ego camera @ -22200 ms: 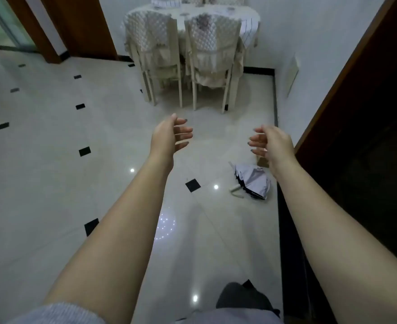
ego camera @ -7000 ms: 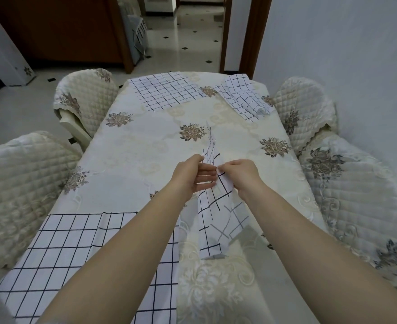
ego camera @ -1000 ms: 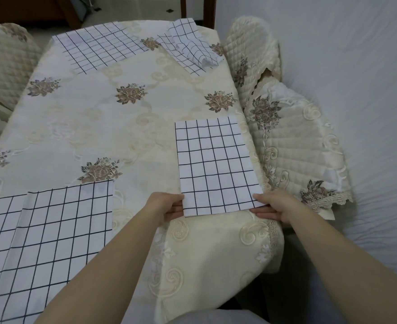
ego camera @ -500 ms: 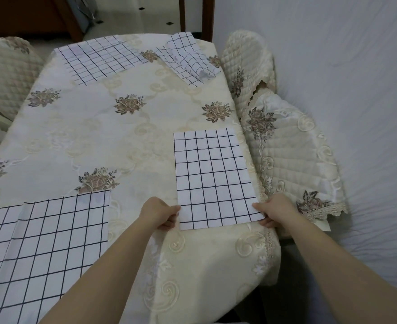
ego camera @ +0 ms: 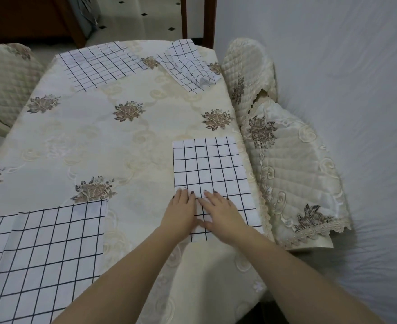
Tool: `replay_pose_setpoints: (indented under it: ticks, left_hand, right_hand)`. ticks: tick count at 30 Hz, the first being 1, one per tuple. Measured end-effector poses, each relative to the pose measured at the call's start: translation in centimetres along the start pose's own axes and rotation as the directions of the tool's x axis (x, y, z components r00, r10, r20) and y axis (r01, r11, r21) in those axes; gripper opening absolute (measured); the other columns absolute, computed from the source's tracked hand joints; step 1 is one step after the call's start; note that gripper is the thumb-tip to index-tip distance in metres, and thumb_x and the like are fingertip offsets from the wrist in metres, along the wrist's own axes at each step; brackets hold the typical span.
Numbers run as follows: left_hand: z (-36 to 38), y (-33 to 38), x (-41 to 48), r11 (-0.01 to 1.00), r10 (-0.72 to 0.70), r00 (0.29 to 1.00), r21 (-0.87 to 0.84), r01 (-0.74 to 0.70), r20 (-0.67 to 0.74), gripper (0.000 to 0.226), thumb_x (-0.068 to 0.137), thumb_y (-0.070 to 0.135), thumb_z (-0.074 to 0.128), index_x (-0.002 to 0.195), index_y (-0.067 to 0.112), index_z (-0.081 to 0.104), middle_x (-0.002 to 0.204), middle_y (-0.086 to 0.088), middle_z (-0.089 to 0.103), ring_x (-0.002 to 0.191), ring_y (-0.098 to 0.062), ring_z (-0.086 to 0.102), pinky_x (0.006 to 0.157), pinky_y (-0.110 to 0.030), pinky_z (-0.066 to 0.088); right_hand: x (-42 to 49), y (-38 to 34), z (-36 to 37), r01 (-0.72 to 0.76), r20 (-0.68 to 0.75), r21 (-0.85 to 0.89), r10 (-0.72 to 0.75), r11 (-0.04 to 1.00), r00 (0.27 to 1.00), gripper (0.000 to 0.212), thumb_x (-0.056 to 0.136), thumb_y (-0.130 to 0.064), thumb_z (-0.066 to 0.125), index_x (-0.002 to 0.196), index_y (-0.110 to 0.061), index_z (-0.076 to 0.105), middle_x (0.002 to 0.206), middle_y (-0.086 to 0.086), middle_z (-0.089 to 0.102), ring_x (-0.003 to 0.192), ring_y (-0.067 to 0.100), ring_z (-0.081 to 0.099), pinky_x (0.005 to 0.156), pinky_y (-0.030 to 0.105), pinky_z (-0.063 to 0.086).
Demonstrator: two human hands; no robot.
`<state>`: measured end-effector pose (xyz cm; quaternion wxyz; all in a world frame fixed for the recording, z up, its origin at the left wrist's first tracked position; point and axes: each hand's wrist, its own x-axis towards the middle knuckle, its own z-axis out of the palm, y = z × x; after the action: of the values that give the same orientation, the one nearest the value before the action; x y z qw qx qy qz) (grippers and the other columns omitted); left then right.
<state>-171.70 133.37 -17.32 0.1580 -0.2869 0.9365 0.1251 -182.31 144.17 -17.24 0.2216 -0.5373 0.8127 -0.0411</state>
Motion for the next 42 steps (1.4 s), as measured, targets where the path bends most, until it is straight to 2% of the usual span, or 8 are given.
replay_pose_setpoints:
  ticks: [3, 8, 12, 16, 21, 25, 32, 42]
  left_hand:
    - [0.1, -0.5, -0.3, 0.999, -0.031, 0.998, 0.019, 0.03, 0.058, 0.095, 0.087, 0.056, 0.053, 0.153, 0.01, 0.003, 0.161, -0.014, -0.003, 0.149, -0.031, -0.004, 0.121, -0.043, 0.01]
    - [0.4, -1.6, -0.3, 1.0, -0.01, 0.998, -0.016, 0.011, 0.061, 0.101, 0.083, 0.059, 0.059, 0.154, 0.017, 0.001, 0.162, -0.006, -0.007, 0.149, -0.024, -0.007, 0.12, -0.043, 0.006]
    - [-0.1, -1.9, 0.0, 0.997, 0.016, 1.0, -0.078, -0.018, -0.023, 0.092, 0.082, 0.059, 0.059, 0.152, 0.017, 0.015, 0.161, -0.006, 0.009, 0.149, -0.022, 0.006, 0.12, -0.039, 0.011]
    - [-2.6, -2.1, 2.2, 0.975, 0.003, 0.984, -0.217, -0.041, -0.176, 0.079, 0.087, 0.048, 0.061, 0.149, 0.012, 0.027, 0.158, -0.007, 0.022, 0.146, -0.02, 0.018, 0.118, -0.032, 0.016]
    - [-6.6, -2.8, 6.5, 0.969, -0.045, 0.986, -0.248, 0.005, -0.159, 0.075, 0.087, 0.033, 0.066, 0.147, 0.007, 0.028, 0.155, -0.01, 0.027, 0.144, -0.024, 0.022, 0.113, -0.033, 0.026]
    - [-8.0, -3.1, 9.9, 0.979, -0.069, 0.996, -0.198, 0.056, -0.063, 0.087, 0.08, 0.038, 0.073, 0.145, 0.004, 0.026, 0.156, -0.013, 0.021, 0.146, -0.026, 0.017, 0.113, -0.034, 0.026]
    - [-8.0, -4.2, 13.3, 0.999, -0.052, 0.997, -0.008, 0.053, 0.057, 0.122, 0.064, 0.058, 0.078, 0.149, 0.003, 0.011, 0.16, -0.019, 0.001, 0.149, -0.032, -0.002, 0.119, -0.046, 0.016]
    - [-6.6, -5.9, 14.4, 0.996, -0.078, 0.989, 0.059, 0.071, 0.125, 0.132, 0.062, 0.066, 0.075, 0.152, 0.009, -0.003, 0.16, -0.017, -0.01, 0.149, -0.03, -0.008, 0.12, -0.05, 0.009]
  right_hand:
    - [-0.4, 1.3, -0.3, -0.039, 0.033, -0.041, 0.04, 0.998, 0.999, 0.077, 0.089, -0.055, 0.05, 0.152, -0.03, 0.014, 0.162, -0.005, 0.002, 0.149, 0.02, 0.001, 0.12, 0.043, 0.009]
    - [-1.6, 5.5, -1.7, -0.271, 0.04, 0.03, 0.27, 0.962, 0.962, 0.089, 0.085, -0.056, 0.058, 0.153, -0.025, 0.009, 0.162, 0.002, 0.001, 0.149, 0.024, 0.001, 0.119, 0.041, 0.015]
    - [-1.4, 6.3, -2.7, -0.37, 0.061, 0.003, 0.369, 0.929, 0.928, 0.093, 0.083, -0.052, 0.062, 0.153, -0.017, 0.012, 0.161, 0.007, 0.006, 0.147, 0.029, 0.008, 0.117, 0.041, 0.021]
    - [0.8, 5.4, -3.8, -0.299, -0.04, 0.055, 0.301, 0.953, 0.953, 0.081, 0.089, -0.046, 0.057, 0.152, -0.016, 0.015, 0.16, 0.008, 0.011, 0.147, 0.027, 0.008, 0.118, 0.04, 0.018]
    - [5.9, 3.6, -5.1, -0.169, -0.06, 0.088, 0.175, 0.982, 0.983, 0.067, 0.093, -0.035, 0.054, 0.15, -0.017, 0.023, 0.159, 0.009, 0.013, 0.147, 0.026, 0.008, 0.118, 0.038, 0.015]
    - [10.1, 2.9, -6.1, -0.112, -0.057, 0.075, 0.117, 0.991, 0.992, 0.066, 0.093, -0.034, 0.054, 0.149, -0.017, 0.024, 0.16, 0.01, 0.012, 0.147, 0.028, 0.008, 0.118, 0.039, 0.015]
    - [15.0, 3.5, -7.1, -0.031, 0.082, -0.103, 0.04, 0.994, 0.996, 0.095, 0.082, -0.056, 0.061, 0.153, -0.025, 0.007, 0.162, 0.003, -0.002, 0.148, 0.029, -0.003, 0.119, 0.049, 0.01]
    - [16.0, 7.1, -7.9, -0.044, 0.158, -0.124, 0.064, 0.991, 0.985, 0.115, 0.069, -0.059, 0.073, 0.153, -0.03, -0.001, 0.161, 0.0, -0.013, 0.148, 0.028, -0.008, 0.119, 0.051, 0.01]
